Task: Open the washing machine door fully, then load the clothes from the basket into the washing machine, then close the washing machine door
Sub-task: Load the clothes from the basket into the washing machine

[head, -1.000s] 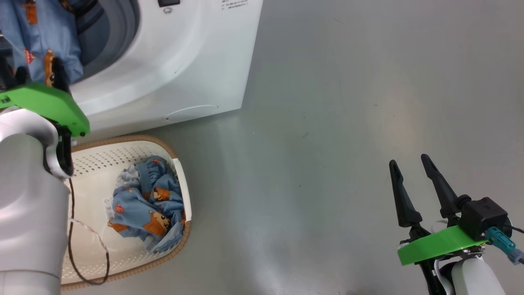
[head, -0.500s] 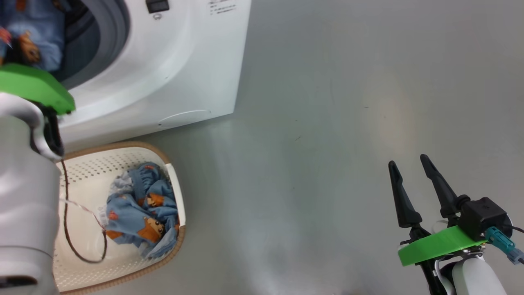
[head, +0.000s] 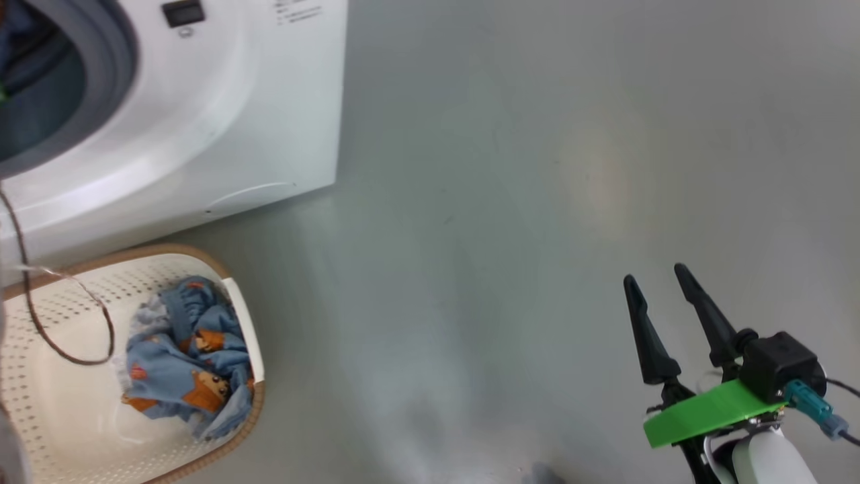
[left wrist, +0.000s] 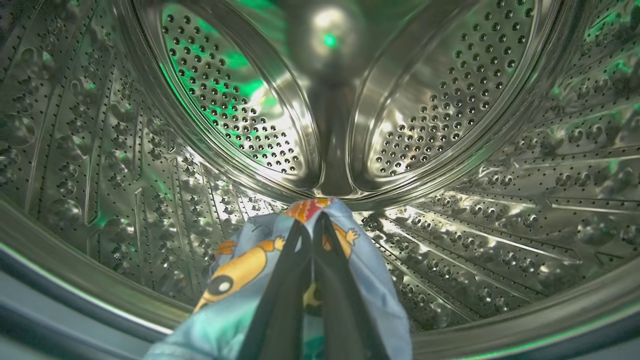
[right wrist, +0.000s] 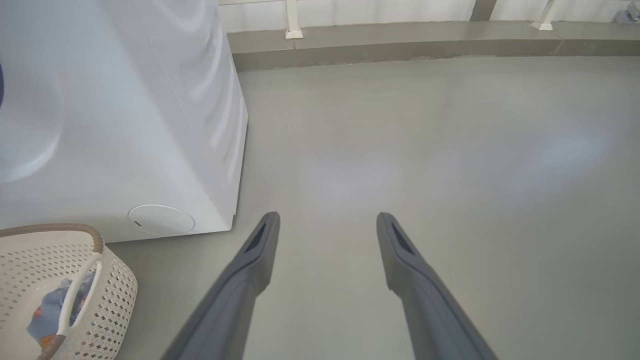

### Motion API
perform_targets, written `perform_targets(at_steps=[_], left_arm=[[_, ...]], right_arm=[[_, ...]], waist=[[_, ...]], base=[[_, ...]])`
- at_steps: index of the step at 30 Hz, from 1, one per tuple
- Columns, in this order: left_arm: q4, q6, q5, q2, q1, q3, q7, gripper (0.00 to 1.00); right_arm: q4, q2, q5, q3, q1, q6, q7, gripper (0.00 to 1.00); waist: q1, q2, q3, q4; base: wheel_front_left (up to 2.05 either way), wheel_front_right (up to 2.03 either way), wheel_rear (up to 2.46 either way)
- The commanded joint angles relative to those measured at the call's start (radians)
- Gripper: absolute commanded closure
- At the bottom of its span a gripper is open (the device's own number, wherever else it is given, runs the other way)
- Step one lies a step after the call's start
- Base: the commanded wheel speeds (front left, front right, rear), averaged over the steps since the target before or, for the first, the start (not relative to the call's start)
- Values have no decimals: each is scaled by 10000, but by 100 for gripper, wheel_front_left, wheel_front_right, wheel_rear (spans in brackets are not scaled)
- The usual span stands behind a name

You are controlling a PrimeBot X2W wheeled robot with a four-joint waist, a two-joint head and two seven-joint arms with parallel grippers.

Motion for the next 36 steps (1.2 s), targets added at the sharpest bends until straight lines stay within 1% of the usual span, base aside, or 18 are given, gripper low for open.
perform_targets(at_steps=[1,9,19,26,29,30,31,32,34,36], left_arm=[[-260,70,32,525,-177,144,-80,100],[-1349,597,33,1014,-649,1020,-91,100],[-2458,1015,563,1182,-902,1845,-92,100],[-2047,819,958,1155,-1251,1855,-92,100],[-1726,644,955,1135,-1409,1907,-93,100],[-1567,549,903,1108,-1453,1942,-93,86],[-1442,466,875,1099,-1498,1966,-93,69],[-1259,394,858,1089,-1513,1973,-93,56],[-805,209,857,1069,-1556,1903,-93,0],[-377,131,841,1073,-1650,1870,-93,0]], right_arm=[[-163,-75,63,244,302,14,-49,0],[-263,-50,112,327,364,14,-49,0],[-392,-62,196,491,327,14,-49,0],[-352,-26,235,670,309,14,-49,0],[-327,2,241,690,302,14,-49,0],[-315,10,242,687,310,14,-49,0],[-300,15,244,685,317,14,-49,0],[-280,21,245,678,322,14,-49,0],[-238,28,259,666,339,14,-49,0],[-220,38,276,654,339,14,-49,0]], waist=[[0,-1,171,-166],[0,-1,649,-556],[0,-1,1142,-887],[0,-1,1259,-1032],[0,-1,1265,-1057],[0,-1,1248,-1057],[0,-1,1236,-1056],[0,-1,1209,-1050],[0,-1,1146,-1027],[0,-1,1098,-992]], base=[[0,0,0],[0,0,0],[0,0,0],[0,0,0],[0,0,0],[0,0,0],[0,0,0],[0,0,0],[0,0,0],[0,0,0]])
